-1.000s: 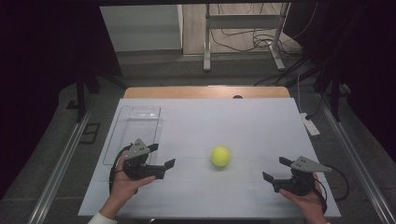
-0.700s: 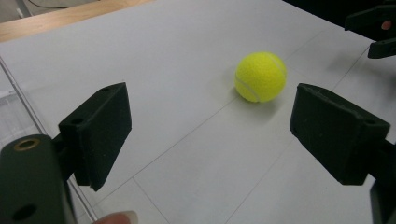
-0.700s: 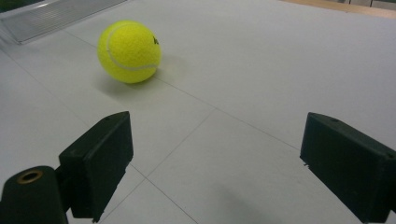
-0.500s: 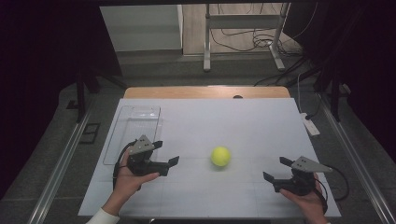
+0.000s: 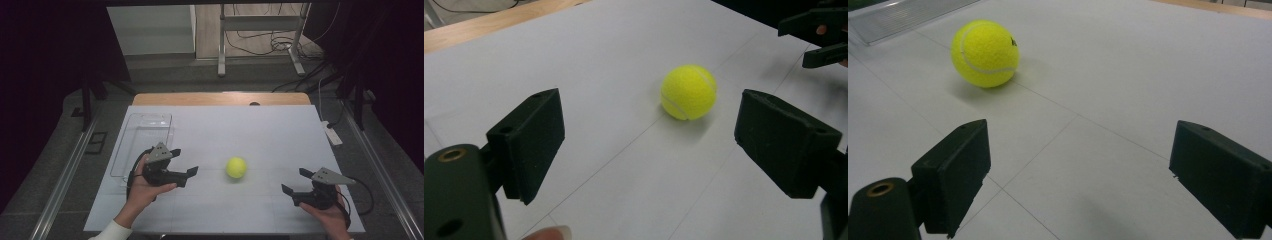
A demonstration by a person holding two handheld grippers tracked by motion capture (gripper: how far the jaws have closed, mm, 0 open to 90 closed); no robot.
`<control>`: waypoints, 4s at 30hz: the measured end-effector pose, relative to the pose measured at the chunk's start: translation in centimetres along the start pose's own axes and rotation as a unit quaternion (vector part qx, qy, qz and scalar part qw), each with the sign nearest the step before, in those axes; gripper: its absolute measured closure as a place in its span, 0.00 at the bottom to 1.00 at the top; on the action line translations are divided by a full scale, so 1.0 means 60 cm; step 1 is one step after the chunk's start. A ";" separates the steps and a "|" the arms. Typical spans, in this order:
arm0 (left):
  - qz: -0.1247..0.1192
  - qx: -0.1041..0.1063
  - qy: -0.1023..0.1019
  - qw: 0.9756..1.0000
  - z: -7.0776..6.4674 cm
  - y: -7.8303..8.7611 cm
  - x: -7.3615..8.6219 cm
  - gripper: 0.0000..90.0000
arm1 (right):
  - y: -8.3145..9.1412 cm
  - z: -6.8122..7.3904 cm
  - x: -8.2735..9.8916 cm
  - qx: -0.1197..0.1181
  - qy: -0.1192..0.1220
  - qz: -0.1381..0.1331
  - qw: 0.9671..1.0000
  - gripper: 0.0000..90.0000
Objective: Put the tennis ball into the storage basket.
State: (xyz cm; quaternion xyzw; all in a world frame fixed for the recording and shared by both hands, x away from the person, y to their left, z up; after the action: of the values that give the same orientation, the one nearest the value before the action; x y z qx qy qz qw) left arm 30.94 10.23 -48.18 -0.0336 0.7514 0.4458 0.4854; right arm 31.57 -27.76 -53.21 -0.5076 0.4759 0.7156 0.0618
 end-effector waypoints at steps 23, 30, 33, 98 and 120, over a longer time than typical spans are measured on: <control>0.011 0.016 -0.010 1.000 -0.013 -0.025 -0.021 0.15 | -0.001 -0.002 0.002 0.001 -0.001 0.002 1.000 0.11; 0.013 0.022 -0.014 1.000 -0.019 -0.033 -0.029 0.15 | -0.002 -0.003 0.002 0.001 -0.001 0.003 1.000 0.11; 0.015 0.025 -0.016 0.999 -0.022 -0.037 -0.033 0.15 | -0.002 -0.003 0.002 0.001 0.000 0.003 1.000 0.11; 0.070 0.082 -0.046 0.993 -0.069 -0.140 -0.083 0.13 | -0.003 -0.005 0.003 0.002 0.001 0.006 1.000 0.11; 0.115 0.106 -0.048 0.987 -0.078 -0.192 -0.086 0.08 | -0.005 -0.006 0.005 0.002 0.001 0.007 1.000 0.11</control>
State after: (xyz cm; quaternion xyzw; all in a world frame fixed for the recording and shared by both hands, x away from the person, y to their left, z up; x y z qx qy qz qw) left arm 35.96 -1.92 -50.99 0.1260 0.7693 0.4173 0.4671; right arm 31.82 -27.97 -53.63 -0.5048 0.4809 0.7146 0.0570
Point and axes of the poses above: each handheld gripper's, and its own axes: y roughly backward along the jaws, x roughly out of its underside, z roughly to its left, the point moved 7 cm from there along -y, roughly forward along the jaws, and after that the axes turned 9 degrees about z, right-handed, at the moved point
